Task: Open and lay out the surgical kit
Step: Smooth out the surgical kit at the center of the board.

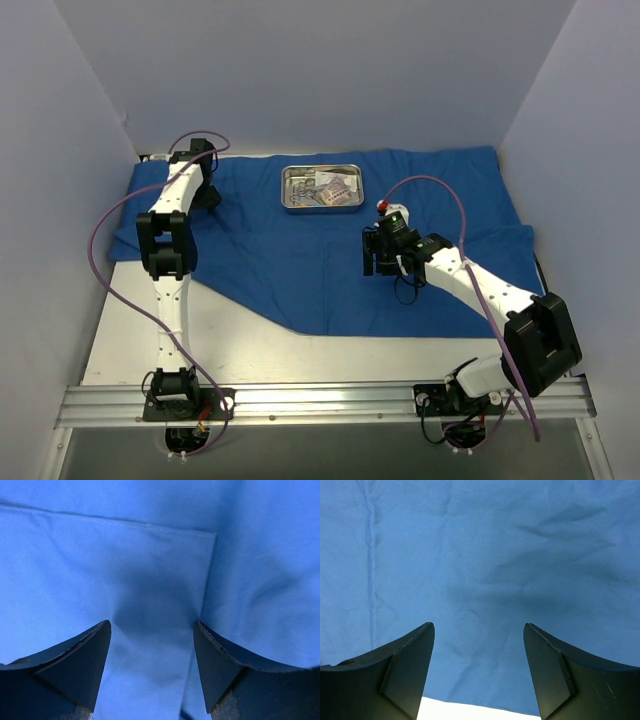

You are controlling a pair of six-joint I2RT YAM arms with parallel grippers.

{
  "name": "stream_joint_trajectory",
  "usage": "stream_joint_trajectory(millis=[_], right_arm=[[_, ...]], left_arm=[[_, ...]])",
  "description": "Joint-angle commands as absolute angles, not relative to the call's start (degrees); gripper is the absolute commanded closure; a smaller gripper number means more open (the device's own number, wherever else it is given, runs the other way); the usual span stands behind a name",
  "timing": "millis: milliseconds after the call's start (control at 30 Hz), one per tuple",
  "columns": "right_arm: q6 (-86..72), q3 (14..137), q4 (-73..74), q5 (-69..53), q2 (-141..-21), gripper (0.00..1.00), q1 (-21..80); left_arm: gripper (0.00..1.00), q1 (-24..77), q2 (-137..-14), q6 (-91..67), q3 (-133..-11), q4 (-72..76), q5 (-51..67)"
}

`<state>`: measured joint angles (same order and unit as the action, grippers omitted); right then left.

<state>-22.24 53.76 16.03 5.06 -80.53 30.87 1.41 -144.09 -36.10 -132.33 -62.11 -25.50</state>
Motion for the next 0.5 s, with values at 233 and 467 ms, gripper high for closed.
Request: stream_joint_trajectory(millis=[233, 467], right_arm=[[-23.47, 53.53, 16.79, 5.80, -81.47, 0.33, 31.82], [-24.34, 53.44, 16.87, 6.50, -81.74, 0.33, 32.34]], left_arm=[[0.25, 1.93, -142.72, -36.83, -133.94, -57.65, -25.05], [0.29, 1.85, -146.86, -36.39, -137.37, -63.80, -26.72]])
